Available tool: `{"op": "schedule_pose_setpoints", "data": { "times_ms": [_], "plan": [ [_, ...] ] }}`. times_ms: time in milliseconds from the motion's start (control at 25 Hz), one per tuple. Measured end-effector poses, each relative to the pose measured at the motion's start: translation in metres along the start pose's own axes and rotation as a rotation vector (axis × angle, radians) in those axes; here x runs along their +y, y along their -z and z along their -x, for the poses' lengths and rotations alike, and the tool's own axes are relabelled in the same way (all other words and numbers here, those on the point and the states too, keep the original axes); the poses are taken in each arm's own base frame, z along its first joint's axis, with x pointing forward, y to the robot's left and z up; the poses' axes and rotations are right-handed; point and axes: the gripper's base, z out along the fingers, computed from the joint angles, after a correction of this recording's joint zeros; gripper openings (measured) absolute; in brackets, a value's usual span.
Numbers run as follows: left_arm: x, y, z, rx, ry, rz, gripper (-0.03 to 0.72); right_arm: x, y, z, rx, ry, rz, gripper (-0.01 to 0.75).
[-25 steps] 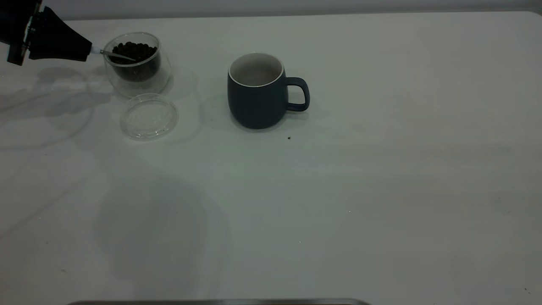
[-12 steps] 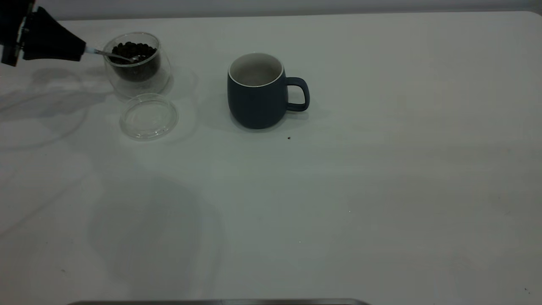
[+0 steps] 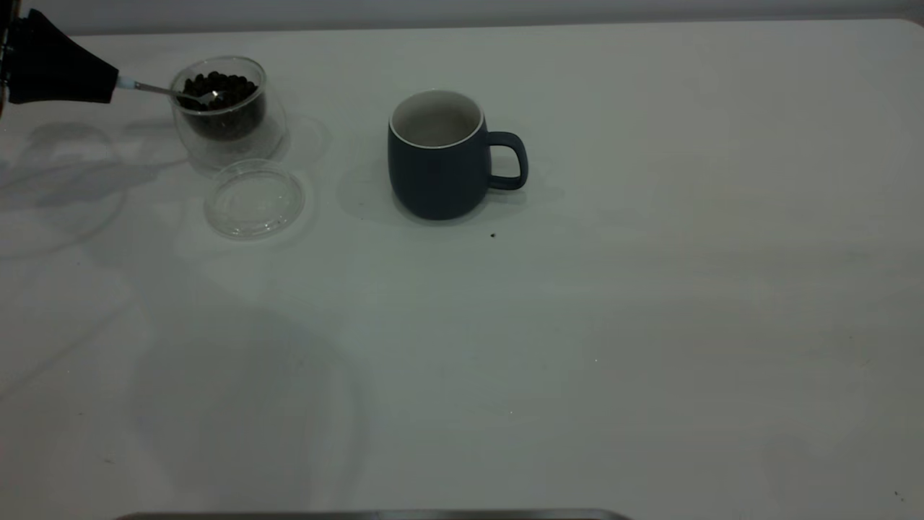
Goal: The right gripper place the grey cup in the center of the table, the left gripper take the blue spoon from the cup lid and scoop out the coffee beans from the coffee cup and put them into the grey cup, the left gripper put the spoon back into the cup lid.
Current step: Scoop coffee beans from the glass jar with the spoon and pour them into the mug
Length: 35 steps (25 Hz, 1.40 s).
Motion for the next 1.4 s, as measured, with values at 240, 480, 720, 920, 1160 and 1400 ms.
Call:
{"op": "schedule_pose_setpoints", "data": {
  "times_ms": [240, 480, 720, 920, 1160, 1400],
  "plan": [
    [-0.002, 0.0, 0.002, -0.023, 0.035, -0.02, 0.126, 0.0, 0.0, 0.0, 0.0, 0.0, 0.0, 0.362],
    [-0.003, 0.001, 0.004, -0.049, 0.061, -0.041, 0.126, 0.0, 0.0, 0.0, 0.0, 0.0, 0.0, 0.362],
    [0.003, 0.009, 0.003, -0.073, 0.089, -0.045, 0.126, 0.0, 0.0, 0.0, 0.0, 0.0, 0.0, 0.362],
    [0.01, 0.012, 0.002, -0.089, 0.121, -0.054, 0.126, 0.0, 0.0, 0.0, 0.0, 0.0, 0.0, 0.362],
    [0.009, 0.011, 0.003, -0.105, 0.15, -0.072, 0.126, 0.0, 0.0, 0.0, 0.0, 0.0, 0.0, 0.362],
    [0.008, 0.009, 0.003, -0.098, 0.188, -0.075, 0.126, 0.0, 0.0, 0.0, 0.0, 0.0, 0.0, 0.362]
  ]
}}
